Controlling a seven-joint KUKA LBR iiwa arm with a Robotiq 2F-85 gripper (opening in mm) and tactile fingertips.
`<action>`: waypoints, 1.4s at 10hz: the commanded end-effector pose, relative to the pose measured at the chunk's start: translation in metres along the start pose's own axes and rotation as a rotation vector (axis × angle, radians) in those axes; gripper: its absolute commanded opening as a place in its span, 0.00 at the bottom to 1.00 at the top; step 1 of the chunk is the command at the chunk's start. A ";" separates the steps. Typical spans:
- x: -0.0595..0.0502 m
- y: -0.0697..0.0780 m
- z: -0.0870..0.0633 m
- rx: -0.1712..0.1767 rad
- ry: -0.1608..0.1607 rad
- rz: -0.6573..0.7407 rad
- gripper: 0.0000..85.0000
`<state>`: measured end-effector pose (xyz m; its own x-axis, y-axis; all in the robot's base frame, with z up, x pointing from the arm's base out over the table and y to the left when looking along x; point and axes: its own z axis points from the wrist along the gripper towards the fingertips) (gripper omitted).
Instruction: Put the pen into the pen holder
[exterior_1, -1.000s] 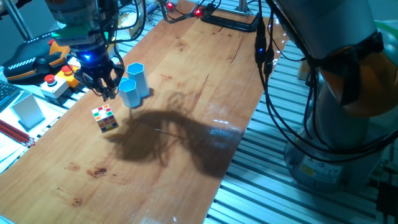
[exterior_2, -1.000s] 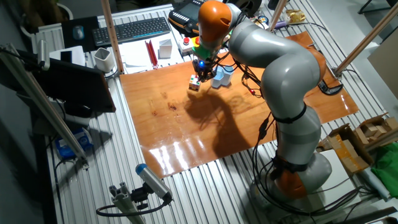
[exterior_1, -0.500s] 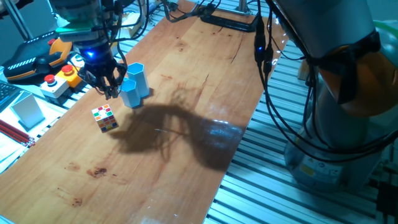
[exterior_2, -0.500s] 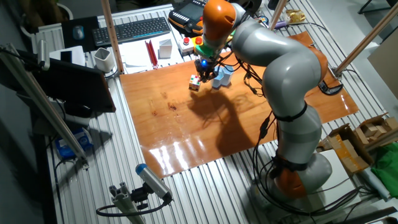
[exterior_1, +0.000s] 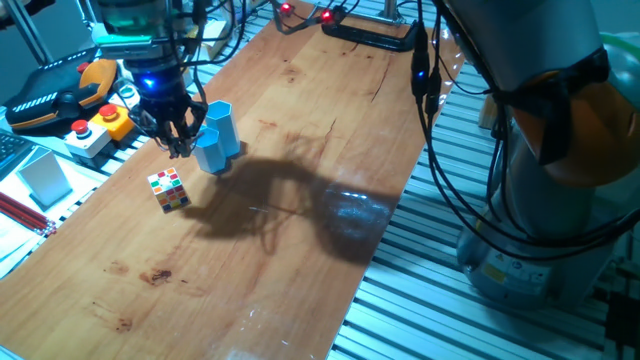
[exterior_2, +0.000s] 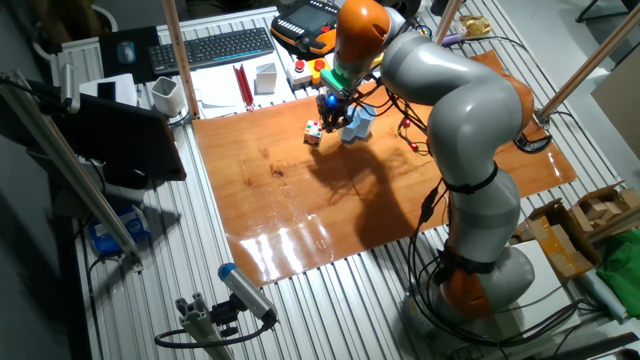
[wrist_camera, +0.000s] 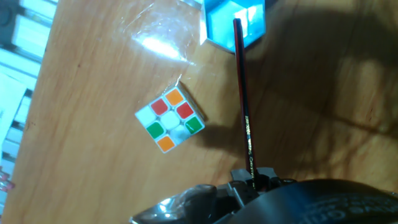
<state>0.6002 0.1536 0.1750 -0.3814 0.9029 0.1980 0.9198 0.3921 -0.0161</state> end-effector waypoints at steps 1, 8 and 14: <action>-0.001 0.000 0.000 -0.008 0.003 0.008 0.01; -0.002 0.010 0.002 -0.027 0.024 0.061 0.01; -0.003 0.014 0.003 -0.033 0.035 0.079 0.01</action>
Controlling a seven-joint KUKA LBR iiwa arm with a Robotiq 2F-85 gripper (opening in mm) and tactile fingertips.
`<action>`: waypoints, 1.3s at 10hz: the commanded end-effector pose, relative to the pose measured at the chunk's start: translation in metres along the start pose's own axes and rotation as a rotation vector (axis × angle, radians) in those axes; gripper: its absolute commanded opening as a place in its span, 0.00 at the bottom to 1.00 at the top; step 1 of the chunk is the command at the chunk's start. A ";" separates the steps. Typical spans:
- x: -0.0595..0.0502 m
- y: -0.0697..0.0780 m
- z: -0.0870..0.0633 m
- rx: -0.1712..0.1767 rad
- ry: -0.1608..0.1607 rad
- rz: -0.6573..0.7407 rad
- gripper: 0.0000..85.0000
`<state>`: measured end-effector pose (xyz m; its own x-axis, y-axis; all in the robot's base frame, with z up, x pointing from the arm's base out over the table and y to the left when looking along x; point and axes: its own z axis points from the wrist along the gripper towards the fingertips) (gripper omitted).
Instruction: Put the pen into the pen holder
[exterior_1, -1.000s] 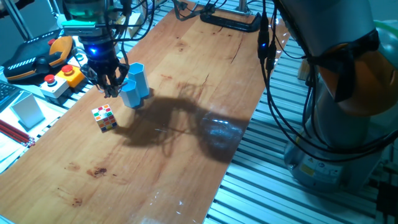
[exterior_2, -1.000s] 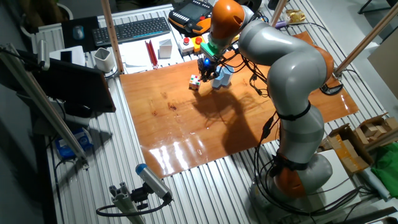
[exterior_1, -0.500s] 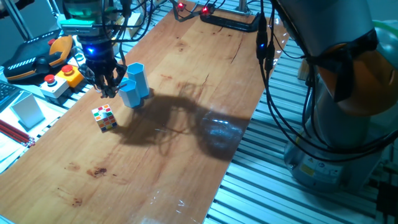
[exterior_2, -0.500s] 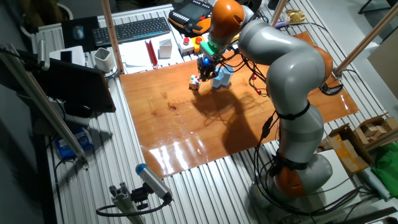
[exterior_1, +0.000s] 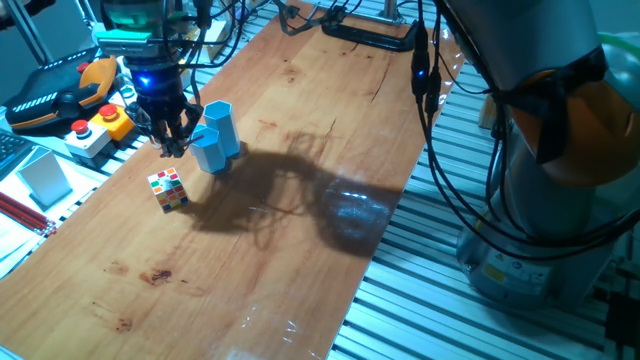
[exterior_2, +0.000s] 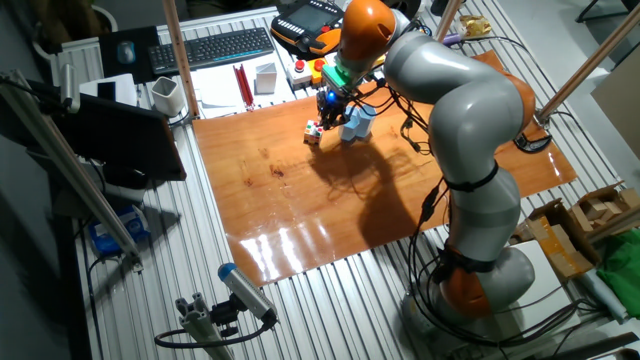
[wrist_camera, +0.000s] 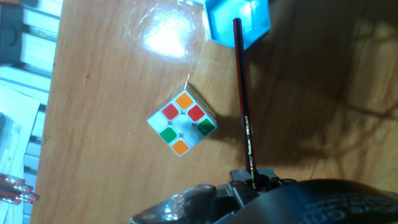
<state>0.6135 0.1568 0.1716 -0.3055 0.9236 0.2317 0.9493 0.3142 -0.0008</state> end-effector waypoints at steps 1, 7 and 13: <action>0.000 0.000 0.000 0.001 -0.001 -0.002 0.01; -0.001 -0.001 0.001 0.001 -0.001 0.002 0.01; -0.001 -0.001 0.001 0.011 -0.017 -0.027 0.01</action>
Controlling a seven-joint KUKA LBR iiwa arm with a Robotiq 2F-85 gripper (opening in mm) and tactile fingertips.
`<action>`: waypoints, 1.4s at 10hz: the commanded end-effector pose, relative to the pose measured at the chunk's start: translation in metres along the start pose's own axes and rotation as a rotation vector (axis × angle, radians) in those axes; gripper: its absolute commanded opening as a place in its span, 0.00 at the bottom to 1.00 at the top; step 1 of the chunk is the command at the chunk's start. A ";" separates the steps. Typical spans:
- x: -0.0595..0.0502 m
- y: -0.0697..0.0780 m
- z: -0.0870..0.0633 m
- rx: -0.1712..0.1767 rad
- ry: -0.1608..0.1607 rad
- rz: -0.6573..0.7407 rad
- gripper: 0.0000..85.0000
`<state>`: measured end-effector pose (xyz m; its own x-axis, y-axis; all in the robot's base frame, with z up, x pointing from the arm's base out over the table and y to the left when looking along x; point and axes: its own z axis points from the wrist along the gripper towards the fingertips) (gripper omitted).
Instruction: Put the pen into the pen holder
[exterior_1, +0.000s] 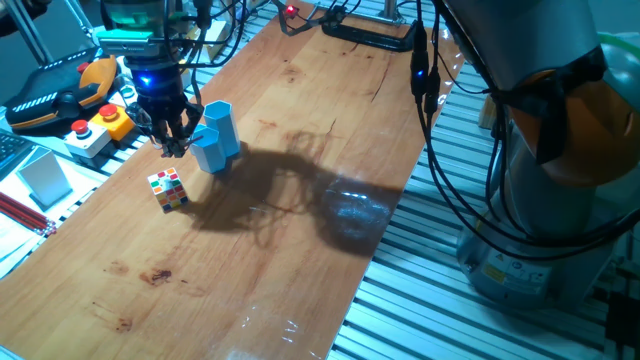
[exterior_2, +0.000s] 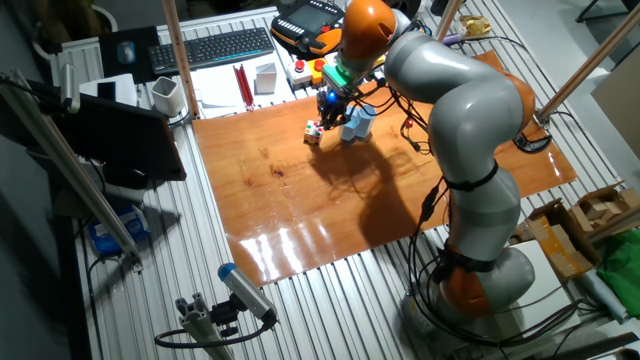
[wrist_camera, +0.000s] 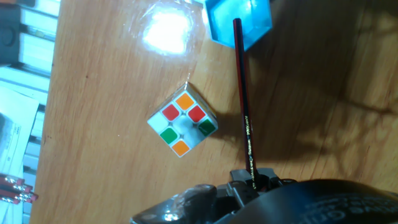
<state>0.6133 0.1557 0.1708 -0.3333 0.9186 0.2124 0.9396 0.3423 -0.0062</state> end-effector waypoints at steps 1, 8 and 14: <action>0.000 0.000 0.000 0.008 -0.022 -0.011 0.01; -0.002 0.000 -0.001 0.007 0.022 0.015 0.01; -0.013 -0.008 -0.018 -0.046 0.099 0.033 0.01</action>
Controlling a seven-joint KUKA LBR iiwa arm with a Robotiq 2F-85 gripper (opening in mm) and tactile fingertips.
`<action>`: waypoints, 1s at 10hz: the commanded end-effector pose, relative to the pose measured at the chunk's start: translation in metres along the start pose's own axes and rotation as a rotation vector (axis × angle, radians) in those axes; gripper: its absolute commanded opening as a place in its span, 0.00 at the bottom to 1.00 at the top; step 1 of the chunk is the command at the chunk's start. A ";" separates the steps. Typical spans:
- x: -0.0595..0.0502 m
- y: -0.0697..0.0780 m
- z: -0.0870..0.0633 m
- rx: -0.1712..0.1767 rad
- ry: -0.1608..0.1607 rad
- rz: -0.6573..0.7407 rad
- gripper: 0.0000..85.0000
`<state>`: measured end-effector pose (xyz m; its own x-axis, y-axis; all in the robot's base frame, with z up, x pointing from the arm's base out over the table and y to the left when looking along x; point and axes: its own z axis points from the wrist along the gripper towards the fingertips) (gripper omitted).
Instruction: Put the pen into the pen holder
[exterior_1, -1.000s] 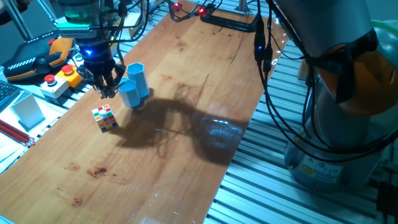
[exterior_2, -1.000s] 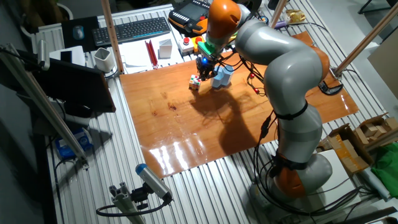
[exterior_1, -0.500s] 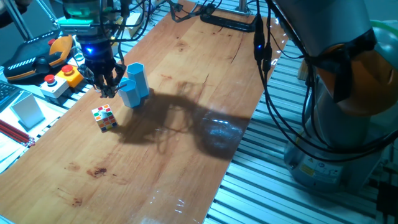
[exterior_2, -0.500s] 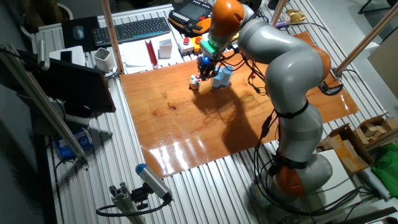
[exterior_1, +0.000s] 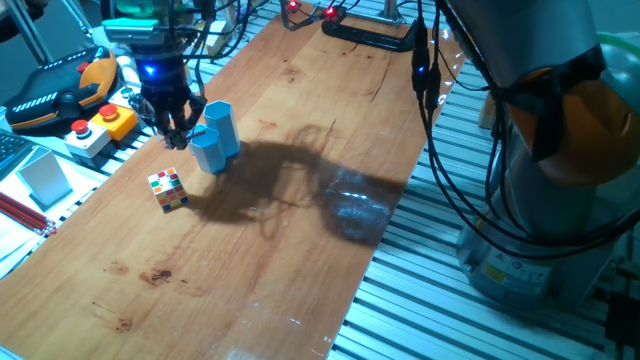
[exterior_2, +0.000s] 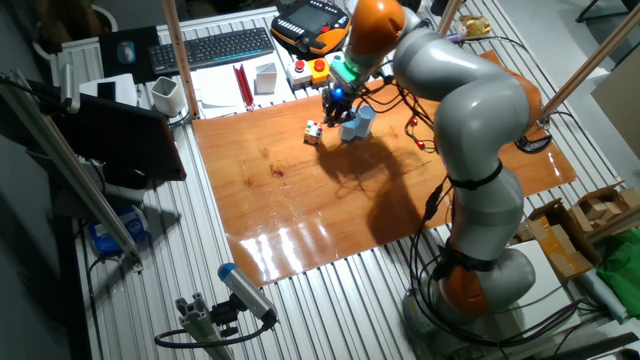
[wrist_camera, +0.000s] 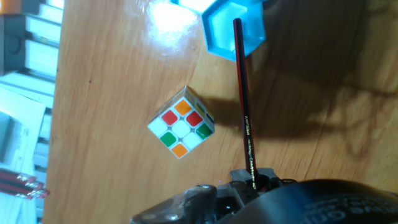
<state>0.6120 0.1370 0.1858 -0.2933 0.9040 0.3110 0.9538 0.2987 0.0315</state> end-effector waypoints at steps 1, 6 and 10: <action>0.000 -0.001 0.000 -0.012 0.022 0.006 0.01; 0.000 0.001 0.001 -0.023 0.042 0.009 0.01; 0.000 0.001 0.001 -0.020 0.005 0.028 0.01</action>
<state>0.6127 0.1378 0.1844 -0.2666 0.9104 0.3164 0.9628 0.2666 0.0441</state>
